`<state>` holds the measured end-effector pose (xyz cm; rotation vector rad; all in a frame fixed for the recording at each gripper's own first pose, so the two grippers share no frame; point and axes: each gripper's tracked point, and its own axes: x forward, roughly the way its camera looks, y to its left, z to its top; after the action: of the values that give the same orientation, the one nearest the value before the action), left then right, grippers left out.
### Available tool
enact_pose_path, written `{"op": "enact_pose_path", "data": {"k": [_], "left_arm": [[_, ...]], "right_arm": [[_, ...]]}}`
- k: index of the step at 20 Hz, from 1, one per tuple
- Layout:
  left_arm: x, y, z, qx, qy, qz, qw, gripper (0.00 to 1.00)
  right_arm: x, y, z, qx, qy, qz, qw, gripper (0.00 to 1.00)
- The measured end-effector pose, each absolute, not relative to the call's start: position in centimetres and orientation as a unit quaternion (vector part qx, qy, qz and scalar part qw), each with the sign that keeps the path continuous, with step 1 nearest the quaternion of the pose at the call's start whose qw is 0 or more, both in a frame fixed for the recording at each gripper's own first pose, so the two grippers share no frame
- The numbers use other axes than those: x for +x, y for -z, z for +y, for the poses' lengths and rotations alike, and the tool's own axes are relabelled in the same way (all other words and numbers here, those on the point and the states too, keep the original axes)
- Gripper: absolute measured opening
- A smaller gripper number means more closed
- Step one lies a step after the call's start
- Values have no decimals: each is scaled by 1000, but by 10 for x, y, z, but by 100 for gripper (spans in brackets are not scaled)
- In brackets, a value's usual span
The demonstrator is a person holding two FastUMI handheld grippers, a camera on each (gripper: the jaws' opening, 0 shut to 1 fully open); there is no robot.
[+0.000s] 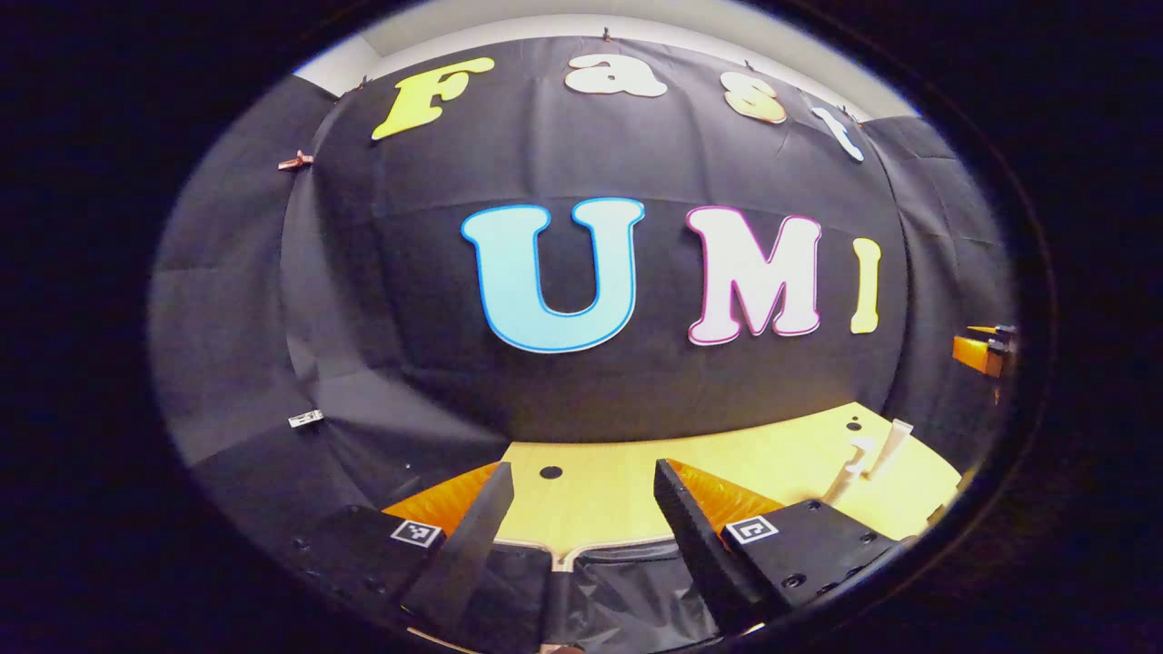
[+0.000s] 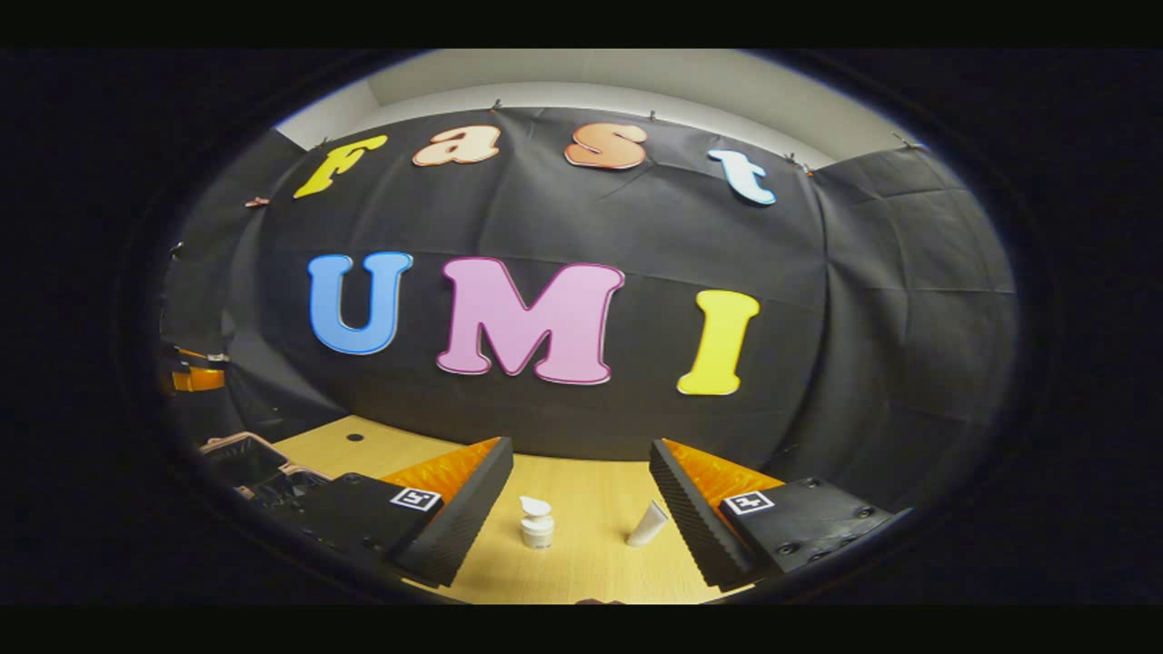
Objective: First open the suitcase, pack the skin care products into it, and then close the suitcase.
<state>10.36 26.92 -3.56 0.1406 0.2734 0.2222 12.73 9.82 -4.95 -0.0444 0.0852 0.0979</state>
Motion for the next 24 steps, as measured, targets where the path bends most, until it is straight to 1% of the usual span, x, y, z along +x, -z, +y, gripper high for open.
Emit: {"op": "enact_pose_path", "data": {"k": [3, 5, 10, 13, 16, 19, 24], "left_arm": [[106, 24, 206, 48, -99, 122, 986, 98], [105, 18, 174, 61, -99, 115, 987, 98], [101, 8, 132, 67, -100, 111, 986, 98], [102, 0, 119, 82, -105, 102, 986, 98], [111, 2, 101, 85, -95, 100, 987, 97], [124, 16, 73, 77, -68, 106, 989, 97], [163, 63, 7, 61, 10, 120, 991, 98]], "right_arm": [[151, 31, 99, -34, -77, 15, 996, 96], [162, 31, 108, -20, -102, 15, 994, 96], [167, 38, 124, -20, -147, 15, 989, 96], [167, 38, 123, -18, -161, 10, 987, 96], [168, 42, 114, -14, -158, 11, 987, 96], [166, 51, 98, -14, -148, 17, 989, 96], [162, 84, 66, -17, -122, 30, 992, 96]]}}
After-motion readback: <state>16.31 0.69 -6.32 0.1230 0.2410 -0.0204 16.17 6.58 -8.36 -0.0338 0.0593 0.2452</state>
